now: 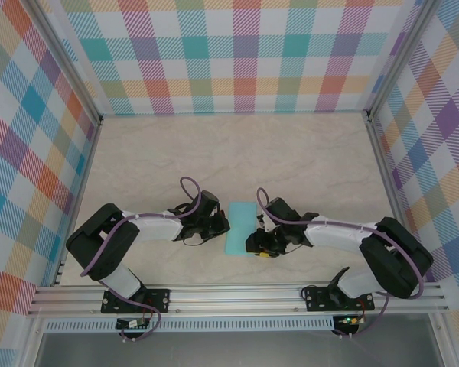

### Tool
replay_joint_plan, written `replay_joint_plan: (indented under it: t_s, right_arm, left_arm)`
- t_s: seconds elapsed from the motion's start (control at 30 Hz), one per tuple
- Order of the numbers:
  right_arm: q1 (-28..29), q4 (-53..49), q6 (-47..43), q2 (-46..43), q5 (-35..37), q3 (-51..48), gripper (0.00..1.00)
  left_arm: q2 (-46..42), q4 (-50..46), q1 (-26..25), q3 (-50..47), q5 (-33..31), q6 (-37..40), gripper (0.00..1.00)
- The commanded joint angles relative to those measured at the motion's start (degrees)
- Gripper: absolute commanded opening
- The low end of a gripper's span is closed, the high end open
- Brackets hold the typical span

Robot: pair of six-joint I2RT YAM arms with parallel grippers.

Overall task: Fold a paper plane with a square sheet of paper (pick it up from the middle)
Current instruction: Fold the square sheet of paper in half at the center of the table.

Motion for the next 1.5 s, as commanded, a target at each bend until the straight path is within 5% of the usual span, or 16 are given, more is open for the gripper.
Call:
replay_joint_plan:
  t_s: [0.0,0.27,0.63,0.97,1.47]
  right_arm:
    - [0.4,0.5,0.6,-0.2,-1.2,2.1,0.44]
    - [0.9,1.9,0.3,6.9,-0.8,2.1,0.43]
    - [-2.7,-5.7,-2.5,2.9,6.1,11.1,0.44]
    - [-12.1,-2.3,-5.2,15.6,1.4,22.4,0.43]
    - [-14.0,-5.0,-9.2,25.9,1.6,29.1,0.43]
  left_arm:
    - [1.2,-8.4,-0.5,-2.7,-2.5,1.1,0.01]
    - [1.3,-8.4,-0.5,-2.3,-2.3,1.1,0.01]
    - [1.1,-9.1,-0.5,-2.5,-2.6,1.6,0.00]
    - [1.3,-9.4,-0.5,-1.8,-2.4,1.8,0.01]
    - [1.1,-9.6,-0.5,-2.1,-2.4,1.8,0.01]
